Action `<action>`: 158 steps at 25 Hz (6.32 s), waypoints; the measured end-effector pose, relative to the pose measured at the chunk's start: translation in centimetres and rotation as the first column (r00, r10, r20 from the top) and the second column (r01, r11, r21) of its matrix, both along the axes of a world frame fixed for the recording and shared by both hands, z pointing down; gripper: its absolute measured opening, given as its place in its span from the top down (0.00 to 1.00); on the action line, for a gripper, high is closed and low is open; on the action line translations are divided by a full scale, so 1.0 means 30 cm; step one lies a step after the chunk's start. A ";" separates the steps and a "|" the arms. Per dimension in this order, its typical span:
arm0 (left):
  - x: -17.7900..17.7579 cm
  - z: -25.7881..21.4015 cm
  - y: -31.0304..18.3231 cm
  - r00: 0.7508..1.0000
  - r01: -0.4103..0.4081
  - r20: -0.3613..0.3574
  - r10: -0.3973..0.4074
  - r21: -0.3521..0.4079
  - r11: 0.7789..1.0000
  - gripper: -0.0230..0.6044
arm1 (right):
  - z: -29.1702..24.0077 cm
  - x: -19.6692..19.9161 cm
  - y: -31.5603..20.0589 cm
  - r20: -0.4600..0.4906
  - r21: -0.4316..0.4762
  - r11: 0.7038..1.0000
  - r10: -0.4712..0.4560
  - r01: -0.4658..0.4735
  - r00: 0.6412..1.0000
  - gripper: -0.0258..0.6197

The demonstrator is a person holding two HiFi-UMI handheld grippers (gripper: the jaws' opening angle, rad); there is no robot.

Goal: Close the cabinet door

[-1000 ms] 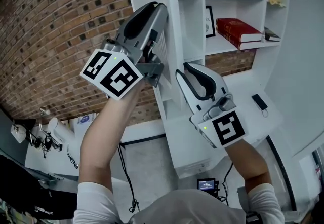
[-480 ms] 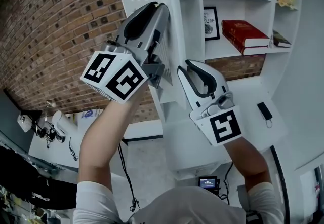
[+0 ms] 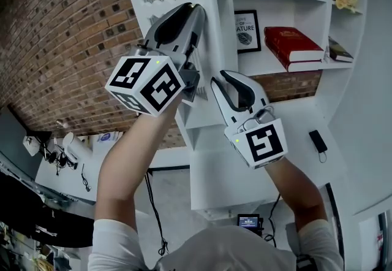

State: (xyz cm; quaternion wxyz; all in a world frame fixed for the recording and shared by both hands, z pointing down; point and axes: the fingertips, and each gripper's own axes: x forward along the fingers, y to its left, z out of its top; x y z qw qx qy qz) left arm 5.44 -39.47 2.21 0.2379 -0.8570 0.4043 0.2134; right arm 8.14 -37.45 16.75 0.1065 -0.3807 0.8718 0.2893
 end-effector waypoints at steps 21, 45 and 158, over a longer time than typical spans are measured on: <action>0.187 -0.005 -0.347 0.989 0.120 0.086 -0.117 -0.023 0.993 0.84 | 0.048 0.187 -0.317 0.017 -0.069 0.998 0.016 -0.014 1.000 0.83; 0.226 -0.011 -0.571 0.967 0.215 0.152 -0.206 -0.044 0.976 0.83 | 0.098 0.289 -0.422 0.017 -0.085 0.995 0.044 -0.042 0.999 0.83; -0.296 0.631 0.055 0.997 -0.065 -0.062 0.051 -0.264 0.962 0.83 | 0.237 0.036 -0.124 -0.042 -0.193 0.962 0.187 -0.192 0.981 0.84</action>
